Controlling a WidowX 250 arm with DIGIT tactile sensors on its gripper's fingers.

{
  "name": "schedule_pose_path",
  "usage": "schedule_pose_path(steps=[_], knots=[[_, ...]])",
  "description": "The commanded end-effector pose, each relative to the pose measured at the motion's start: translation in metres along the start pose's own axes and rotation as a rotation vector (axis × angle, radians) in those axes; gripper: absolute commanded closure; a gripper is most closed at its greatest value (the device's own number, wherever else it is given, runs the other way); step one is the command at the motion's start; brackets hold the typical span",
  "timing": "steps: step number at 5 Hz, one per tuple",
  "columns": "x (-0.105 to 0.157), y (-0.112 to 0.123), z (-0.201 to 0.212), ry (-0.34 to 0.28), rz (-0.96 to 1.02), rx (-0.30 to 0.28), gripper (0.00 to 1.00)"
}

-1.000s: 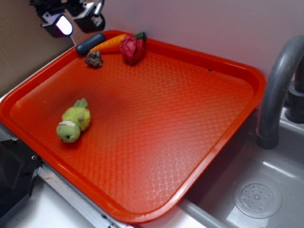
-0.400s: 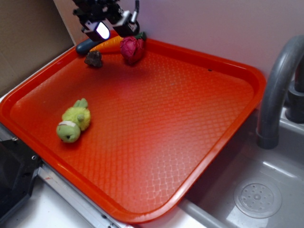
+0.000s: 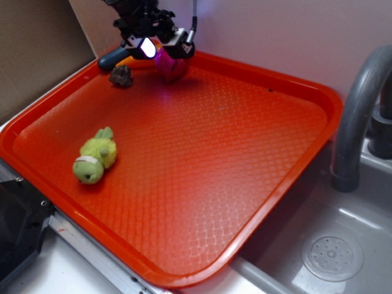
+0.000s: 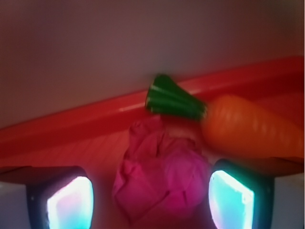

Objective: Grab the red paper.

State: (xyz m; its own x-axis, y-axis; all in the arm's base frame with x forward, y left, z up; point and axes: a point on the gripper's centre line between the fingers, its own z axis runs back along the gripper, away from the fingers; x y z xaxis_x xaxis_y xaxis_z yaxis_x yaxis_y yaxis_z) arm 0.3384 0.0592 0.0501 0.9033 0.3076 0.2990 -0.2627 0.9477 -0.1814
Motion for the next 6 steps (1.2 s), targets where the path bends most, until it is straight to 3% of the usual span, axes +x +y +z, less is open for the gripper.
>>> schedule_pose_path(steps=[1,2,3,5,6], knots=[[0.028,-0.004,-0.01,-0.012,-0.071,0.011,0.0],[0.019,-0.009,-0.004,-0.007,-0.107,0.034,1.0],[0.01,-0.011,0.014,-0.008,-0.116,0.023,1.0],[-0.01,-0.031,0.081,-0.002,-0.151,0.126,1.0],[-0.034,-0.053,0.129,0.054,-0.221,0.095,1.0]])
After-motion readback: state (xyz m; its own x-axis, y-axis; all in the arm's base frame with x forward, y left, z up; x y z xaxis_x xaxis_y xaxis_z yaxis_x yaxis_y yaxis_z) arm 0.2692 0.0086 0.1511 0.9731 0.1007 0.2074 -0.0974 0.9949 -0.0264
